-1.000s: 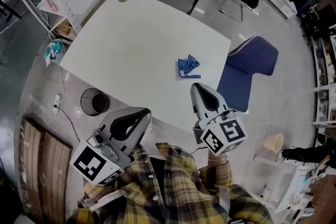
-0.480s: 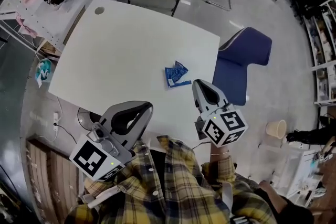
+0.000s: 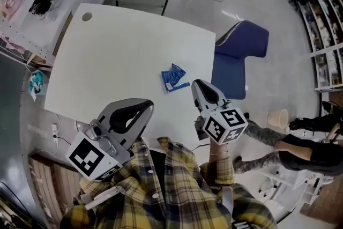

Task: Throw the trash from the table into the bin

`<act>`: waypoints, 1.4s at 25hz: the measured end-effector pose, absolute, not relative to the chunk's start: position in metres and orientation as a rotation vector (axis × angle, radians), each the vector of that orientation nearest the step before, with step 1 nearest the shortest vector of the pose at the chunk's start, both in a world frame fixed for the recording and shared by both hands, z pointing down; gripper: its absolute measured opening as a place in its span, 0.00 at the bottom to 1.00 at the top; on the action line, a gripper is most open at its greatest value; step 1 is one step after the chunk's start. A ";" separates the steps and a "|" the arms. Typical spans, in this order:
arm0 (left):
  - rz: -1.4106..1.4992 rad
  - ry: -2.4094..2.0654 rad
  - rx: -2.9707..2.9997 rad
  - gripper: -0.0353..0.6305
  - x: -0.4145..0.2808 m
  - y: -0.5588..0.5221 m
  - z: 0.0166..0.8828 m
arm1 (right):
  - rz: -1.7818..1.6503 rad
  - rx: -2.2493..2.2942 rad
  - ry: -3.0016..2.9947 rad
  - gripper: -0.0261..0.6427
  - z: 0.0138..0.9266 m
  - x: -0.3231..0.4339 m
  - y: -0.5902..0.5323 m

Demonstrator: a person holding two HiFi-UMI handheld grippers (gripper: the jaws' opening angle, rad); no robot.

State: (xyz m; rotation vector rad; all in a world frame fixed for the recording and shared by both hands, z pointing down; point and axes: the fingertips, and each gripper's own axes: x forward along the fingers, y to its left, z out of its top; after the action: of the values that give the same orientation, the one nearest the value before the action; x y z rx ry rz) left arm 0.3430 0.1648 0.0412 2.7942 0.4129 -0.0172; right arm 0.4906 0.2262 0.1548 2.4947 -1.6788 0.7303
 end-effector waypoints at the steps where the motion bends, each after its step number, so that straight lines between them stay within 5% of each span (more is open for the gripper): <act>1: -0.007 0.412 2.792 0.06 0.343 0.163 0.043 | 0.749 2.499 -1.667 0.04 0.161 0.494 0.225; 19: 0.103 0.104 2.808 0.06 0.311 0.137 0.064 | 1.297 2.376 -1.571 0.35 0.314 0.543 0.218; 35: 0.146 -0.081 2.811 0.06 0.289 0.130 0.074 | 1.494 2.270 -1.573 0.33 0.380 0.545 0.193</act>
State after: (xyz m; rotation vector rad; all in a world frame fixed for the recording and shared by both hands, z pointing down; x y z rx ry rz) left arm 0.2885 0.1300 0.0736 2.8114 -0.0805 0.1461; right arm 0.5455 0.1927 0.3799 2.2703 -1.5726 1.4943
